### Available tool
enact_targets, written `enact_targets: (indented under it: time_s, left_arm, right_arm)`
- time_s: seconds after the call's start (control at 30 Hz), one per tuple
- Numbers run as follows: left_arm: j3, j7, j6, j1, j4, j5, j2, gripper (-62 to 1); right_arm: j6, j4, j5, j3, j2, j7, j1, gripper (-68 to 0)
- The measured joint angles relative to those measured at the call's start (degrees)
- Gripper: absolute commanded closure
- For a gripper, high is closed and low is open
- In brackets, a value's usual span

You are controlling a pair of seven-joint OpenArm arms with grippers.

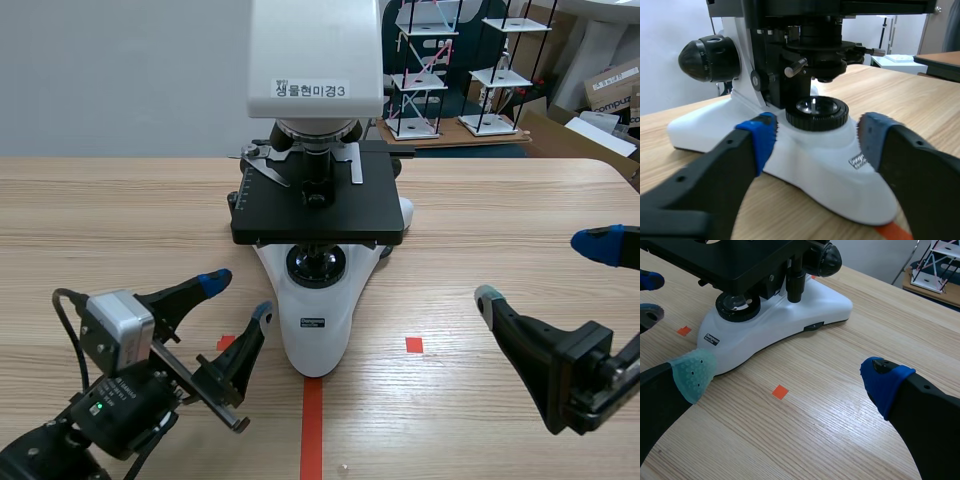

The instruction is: Return to the home posture

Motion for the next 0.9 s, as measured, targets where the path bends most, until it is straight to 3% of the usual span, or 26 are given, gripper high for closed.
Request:
enact_targets:
  time_s: [0.13,0.37,0.67,0.7,0.9]
  left_arm:
    - [0.0,1.2,0.0,5.0,5.4,0.1,-3.3,-48.3]
    - [-3.9,15.1,0.0,16.3,21.3,0.0,-9.5,-56.0]
    - [-13.7,31.1,-0.9,31.2,46.1,-4.5,-16.2,-58.9]
    - [-14.6,32.1,-0.9,32.8,48.6,-5.3,-16.8,-62.0]
    - [-19.2,33.1,-0.9,41.4,58.3,-5.3,-19.4,-62.3]
  right_arm:
    - [0.0,0.0,0.0,0.0,0.0,0.0,0.0,-63.4]
    - [0.0,0.0,0.0,0.0,0.0,0.0,0.0,-63.4]
    - [0.0,0.0,0.0,0.0,0.0,0.0,0.0,-63.4]
    - [0.0,0.0,0.0,0.0,0.0,0.0,0.0,-63.4]
    - [0.0,0.0,0.0,0.0,0.0,0.0,0.0,-63.4]
